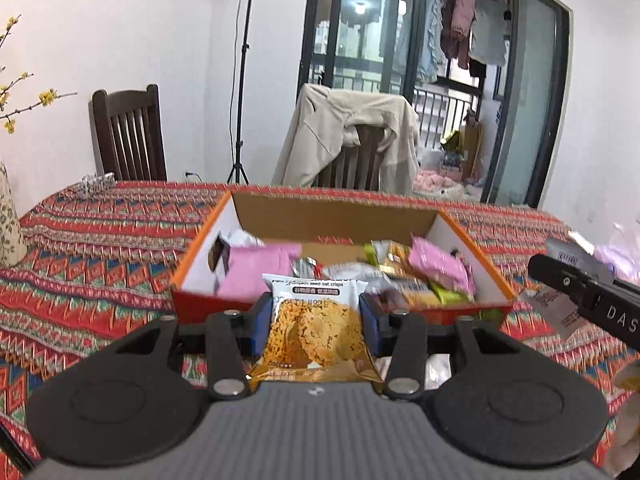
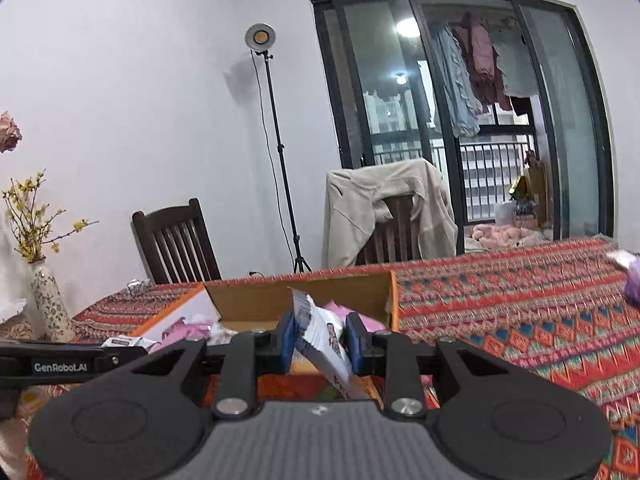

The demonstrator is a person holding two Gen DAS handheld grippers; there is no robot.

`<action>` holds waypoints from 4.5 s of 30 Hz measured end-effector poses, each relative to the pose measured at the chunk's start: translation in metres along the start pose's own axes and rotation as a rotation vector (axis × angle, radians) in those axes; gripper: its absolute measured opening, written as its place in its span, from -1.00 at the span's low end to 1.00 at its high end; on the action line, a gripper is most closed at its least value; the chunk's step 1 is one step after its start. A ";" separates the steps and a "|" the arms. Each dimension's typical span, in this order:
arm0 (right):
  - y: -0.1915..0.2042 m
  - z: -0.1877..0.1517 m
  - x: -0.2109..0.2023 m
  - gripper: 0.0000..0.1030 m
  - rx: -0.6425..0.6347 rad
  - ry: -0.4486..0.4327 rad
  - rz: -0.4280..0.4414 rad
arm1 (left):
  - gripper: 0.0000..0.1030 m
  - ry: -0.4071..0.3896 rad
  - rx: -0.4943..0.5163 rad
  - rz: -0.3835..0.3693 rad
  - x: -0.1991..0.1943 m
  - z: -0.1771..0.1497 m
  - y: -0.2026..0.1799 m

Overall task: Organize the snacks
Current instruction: 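Carry the white sachet and cracker packet over the orange box and lower them, then open both grippers and withdraw them from the box toward the loose packets, then grasp a white sachet with the right gripper while the left grasps a cracker packet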

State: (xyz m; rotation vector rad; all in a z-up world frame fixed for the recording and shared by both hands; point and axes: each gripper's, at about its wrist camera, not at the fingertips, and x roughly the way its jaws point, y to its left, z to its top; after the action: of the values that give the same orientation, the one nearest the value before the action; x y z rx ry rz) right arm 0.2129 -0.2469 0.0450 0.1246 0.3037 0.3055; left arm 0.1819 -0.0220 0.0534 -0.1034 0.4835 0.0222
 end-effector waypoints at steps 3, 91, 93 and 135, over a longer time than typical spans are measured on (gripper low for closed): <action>0.006 0.011 0.010 -0.50 -0.009 -0.011 0.002 | -0.11 -0.029 -0.008 0.003 0.006 0.014 0.003; 0.013 -0.038 0.009 1.00 -0.122 0.323 -0.093 | 1.00 0.002 -0.127 0.037 -0.008 -0.050 0.097; 0.017 -0.048 0.010 1.00 -0.130 0.356 -0.103 | 1.00 0.009 -0.127 0.053 -0.005 -0.058 0.099; -0.002 -0.053 0.028 -0.22 -0.038 0.275 -0.152 | 1.00 0.112 -0.132 0.054 0.021 -0.068 0.098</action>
State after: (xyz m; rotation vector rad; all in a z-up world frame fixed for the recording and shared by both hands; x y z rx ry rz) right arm 0.2224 -0.2360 -0.0137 0.0206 0.5767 0.1765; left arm 0.1648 0.0687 -0.0255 -0.2216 0.5966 0.1019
